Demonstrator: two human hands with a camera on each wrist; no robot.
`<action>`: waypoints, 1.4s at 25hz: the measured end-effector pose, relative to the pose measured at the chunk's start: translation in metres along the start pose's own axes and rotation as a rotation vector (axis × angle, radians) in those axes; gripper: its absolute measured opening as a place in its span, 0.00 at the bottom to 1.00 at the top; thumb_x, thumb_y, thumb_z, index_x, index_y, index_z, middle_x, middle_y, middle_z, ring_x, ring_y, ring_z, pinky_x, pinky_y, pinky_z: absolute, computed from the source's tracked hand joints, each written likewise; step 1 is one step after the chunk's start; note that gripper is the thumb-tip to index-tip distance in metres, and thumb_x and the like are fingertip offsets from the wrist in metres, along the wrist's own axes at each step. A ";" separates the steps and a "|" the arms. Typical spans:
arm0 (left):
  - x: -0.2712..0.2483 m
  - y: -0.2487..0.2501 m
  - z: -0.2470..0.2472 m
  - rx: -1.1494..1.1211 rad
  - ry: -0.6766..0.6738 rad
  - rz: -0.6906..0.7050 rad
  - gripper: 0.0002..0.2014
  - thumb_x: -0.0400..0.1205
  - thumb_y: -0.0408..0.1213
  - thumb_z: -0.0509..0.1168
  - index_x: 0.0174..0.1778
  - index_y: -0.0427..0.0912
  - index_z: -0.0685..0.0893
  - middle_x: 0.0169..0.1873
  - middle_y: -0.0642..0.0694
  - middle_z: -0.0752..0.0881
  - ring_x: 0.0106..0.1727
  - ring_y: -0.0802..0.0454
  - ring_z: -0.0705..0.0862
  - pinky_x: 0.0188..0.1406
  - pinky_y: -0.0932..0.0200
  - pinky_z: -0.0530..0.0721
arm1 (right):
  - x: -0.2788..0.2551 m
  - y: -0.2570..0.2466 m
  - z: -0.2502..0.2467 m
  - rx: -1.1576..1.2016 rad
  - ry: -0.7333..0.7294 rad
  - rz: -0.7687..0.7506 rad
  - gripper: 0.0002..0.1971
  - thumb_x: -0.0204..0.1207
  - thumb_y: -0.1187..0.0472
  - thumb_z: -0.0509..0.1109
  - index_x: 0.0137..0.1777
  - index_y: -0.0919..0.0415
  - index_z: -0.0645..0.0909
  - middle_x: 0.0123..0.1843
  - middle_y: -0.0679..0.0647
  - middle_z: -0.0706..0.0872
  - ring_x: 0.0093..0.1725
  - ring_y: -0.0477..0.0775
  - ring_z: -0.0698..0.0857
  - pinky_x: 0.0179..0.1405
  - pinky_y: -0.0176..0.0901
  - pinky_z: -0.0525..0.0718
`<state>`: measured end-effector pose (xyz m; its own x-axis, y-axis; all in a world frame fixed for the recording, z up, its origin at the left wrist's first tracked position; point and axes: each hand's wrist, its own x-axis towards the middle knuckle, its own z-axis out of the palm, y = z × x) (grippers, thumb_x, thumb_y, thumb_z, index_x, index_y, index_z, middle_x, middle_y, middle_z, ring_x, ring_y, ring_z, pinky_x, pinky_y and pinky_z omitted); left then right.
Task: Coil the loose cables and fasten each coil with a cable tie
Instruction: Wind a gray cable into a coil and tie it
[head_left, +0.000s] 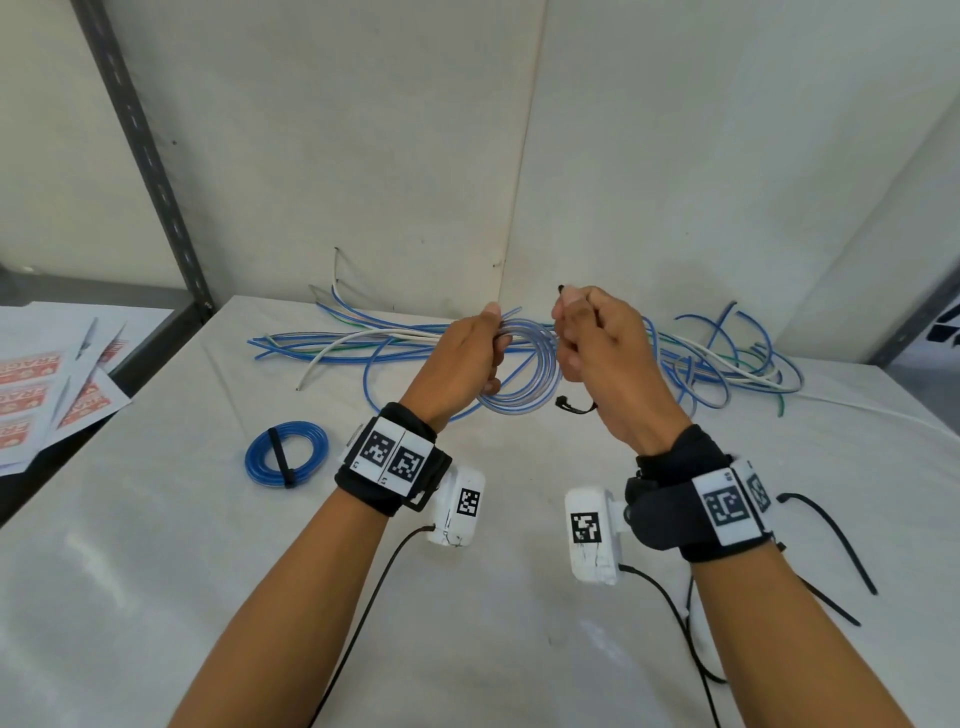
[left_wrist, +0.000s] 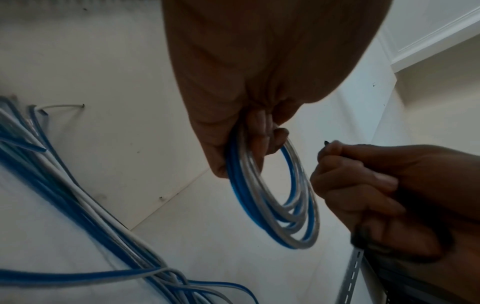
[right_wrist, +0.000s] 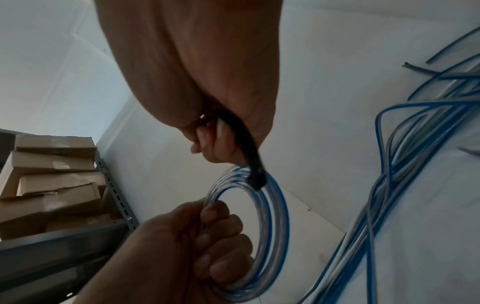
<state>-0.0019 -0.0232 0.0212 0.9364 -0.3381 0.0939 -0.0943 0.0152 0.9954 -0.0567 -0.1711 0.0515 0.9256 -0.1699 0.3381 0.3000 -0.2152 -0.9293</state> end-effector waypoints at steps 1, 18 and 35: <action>0.000 0.000 0.000 0.006 -0.004 0.004 0.22 0.93 0.46 0.50 0.32 0.45 0.71 0.24 0.55 0.65 0.24 0.57 0.62 0.26 0.60 0.64 | 0.000 -0.002 0.001 -0.004 -0.013 -0.027 0.13 0.91 0.61 0.60 0.44 0.61 0.79 0.28 0.44 0.74 0.27 0.44 0.71 0.28 0.35 0.71; -0.002 -0.004 -0.003 0.030 0.182 0.084 0.16 0.86 0.33 0.57 0.30 0.42 0.74 0.24 0.51 0.72 0.28 0.54 0.65 0.26 0.60 0.67 | -0.017 0.005 0.014 -0.217 0.067 -0.448 0.02 0.78 0.70 0.77 0.49 0.66 0.90 0.48 0.56 0.90 0.49 0.46 0.89 0.45 0.38 0.89; 0.001 -0.006 -0.006 -0.021 0.123 0.179 0.10 0.88 0.31 0.60 0.42 0.39 0.83 0.28 0.58 0.82 0.30 0.59 0.74 0.31 0.61 0.73 | -0.029 0.001 0.007 0.073 0.002 -0.230 0.05 0.81 0.68 0.73 0.54 0.62 0.90 0.46 0.53 0.94 0.45 0.52 0.93 0.50 0.46 0.90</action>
<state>0.0016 -0.0185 0.0158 0.9397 -0.2112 0.2691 -0.2567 0.0848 0.9628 -0.0814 -0.1601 0.0400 0.8305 -0.1266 0.5424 0.5189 -0.1781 -0.8361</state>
